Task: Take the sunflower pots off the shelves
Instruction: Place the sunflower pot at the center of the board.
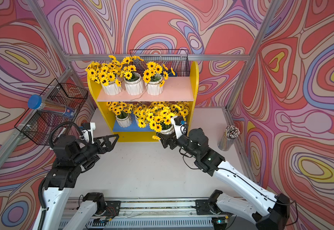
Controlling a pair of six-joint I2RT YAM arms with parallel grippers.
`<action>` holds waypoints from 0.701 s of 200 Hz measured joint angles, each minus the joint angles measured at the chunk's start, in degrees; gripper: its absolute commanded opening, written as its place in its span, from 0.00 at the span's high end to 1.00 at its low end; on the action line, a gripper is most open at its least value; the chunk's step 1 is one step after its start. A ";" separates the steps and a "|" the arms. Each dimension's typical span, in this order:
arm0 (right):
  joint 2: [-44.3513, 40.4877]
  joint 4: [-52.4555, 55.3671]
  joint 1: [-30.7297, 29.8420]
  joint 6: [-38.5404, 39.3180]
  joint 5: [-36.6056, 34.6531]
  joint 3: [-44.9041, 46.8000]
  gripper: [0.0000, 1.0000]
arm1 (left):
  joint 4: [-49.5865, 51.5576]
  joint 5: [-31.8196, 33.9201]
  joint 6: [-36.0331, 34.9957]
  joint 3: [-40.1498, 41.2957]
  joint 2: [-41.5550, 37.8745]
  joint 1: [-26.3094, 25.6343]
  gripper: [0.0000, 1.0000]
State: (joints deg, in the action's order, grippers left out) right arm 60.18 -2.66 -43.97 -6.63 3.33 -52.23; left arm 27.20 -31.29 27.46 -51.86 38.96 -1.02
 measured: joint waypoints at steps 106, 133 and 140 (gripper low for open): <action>21.07 -20.41 -11.10 -2.47 -0.96 5.53 1.00 | 8.02 12.94 1.25 4.39 -6.69 0.00 0.02; 28.20 -25.59 -12.81 -2.89 -0.85 5.16 1.00 | 10.08 16.15 1.01 4.37 -9.29 0.00 0.00; 30.14 -26.95 -13.09 -2.93 -0.83 4.96 1.00 | 10.58 16.87 0.98 4.33 -9.77 0.00 0.00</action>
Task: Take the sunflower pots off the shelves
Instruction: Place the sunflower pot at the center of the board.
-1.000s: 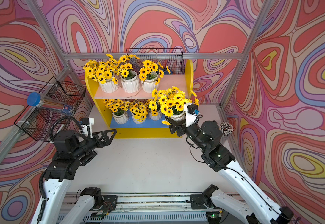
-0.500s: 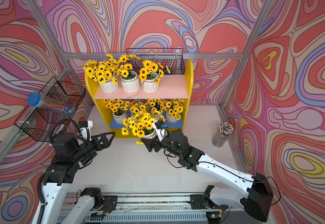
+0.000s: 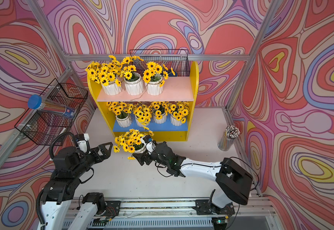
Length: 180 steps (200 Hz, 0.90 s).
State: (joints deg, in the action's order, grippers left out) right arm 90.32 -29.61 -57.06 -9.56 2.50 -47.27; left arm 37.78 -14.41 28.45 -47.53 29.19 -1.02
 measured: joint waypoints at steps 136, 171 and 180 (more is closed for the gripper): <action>35.87 -21.62 -1.16 -2.56 -3.08 -15.02 1.00 | 6.95 7.13 1.88 1.20 0.55 0.00 0.02; 39.60 -23.61 -1.16 -2.45 -3.48 -18.95 1.00 | 7.72 5.22 1.92 1.55 0.09 0.00 0.02; 40.48 -24.28 -1.16 -2.47 -3.48 -19.67 1.00 | 7.74 4.96 1.84 1.55 0.07 0.00 0.02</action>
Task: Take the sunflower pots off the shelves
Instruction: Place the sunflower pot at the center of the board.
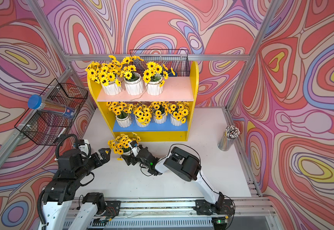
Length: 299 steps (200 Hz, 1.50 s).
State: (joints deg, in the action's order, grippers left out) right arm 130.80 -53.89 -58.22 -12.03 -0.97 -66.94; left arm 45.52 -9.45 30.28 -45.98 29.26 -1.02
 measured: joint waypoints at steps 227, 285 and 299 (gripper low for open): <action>8.85 -3.63 -3.52 4.79 -4.76 -8.35 0.04 | -4.61 -2.60 -0.20 1.36 -3.67 0.00 0.01; 8.85 -3.48 -3.87 4.24 -5.03 -6.80 0.02 | -4.61 -3.19 0.13 1.36 -3.78 0.00 0.01; 8.68 -4.22 -3.93 4.28 -5.11 -5.79 0.02 | -4.61 -3.43 0.42 1.36 -3.85 0.00 0.01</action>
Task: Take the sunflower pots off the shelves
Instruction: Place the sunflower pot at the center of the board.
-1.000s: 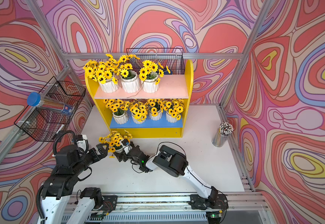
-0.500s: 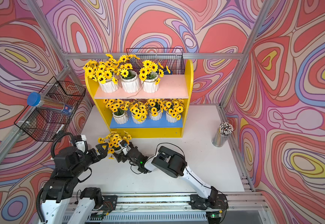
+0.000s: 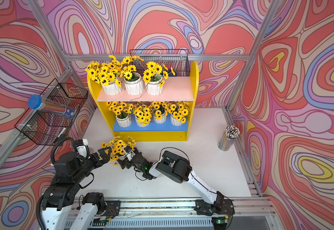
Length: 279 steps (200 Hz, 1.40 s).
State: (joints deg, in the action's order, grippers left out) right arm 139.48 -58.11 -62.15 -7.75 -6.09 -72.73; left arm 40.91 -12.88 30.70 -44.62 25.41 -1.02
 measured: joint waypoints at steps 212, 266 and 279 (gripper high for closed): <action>-16.52 5.44 -1.01 -1.92 -0.55 24.06 0.09 | -2.16 -5.01 0.96 1.20 0.90 0.00 0.00; -36.81 18.97 -1.42 -3.43 -3.61 36.44 0.08 | -3.02 -7.52 0.94 -1.77 1.36 0.00 0.00; -42.56 23.23 -1.42 -2.78 -4.59 35.95 0.06 | -3.85 -8.41 1.09 -2.38 1.68 0.00 0.00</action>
State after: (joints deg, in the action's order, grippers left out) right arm 96.92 -34.87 -63.57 -10.52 -10.68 -36.77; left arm 37.06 -21.30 31.79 -47.00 27.09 -1.02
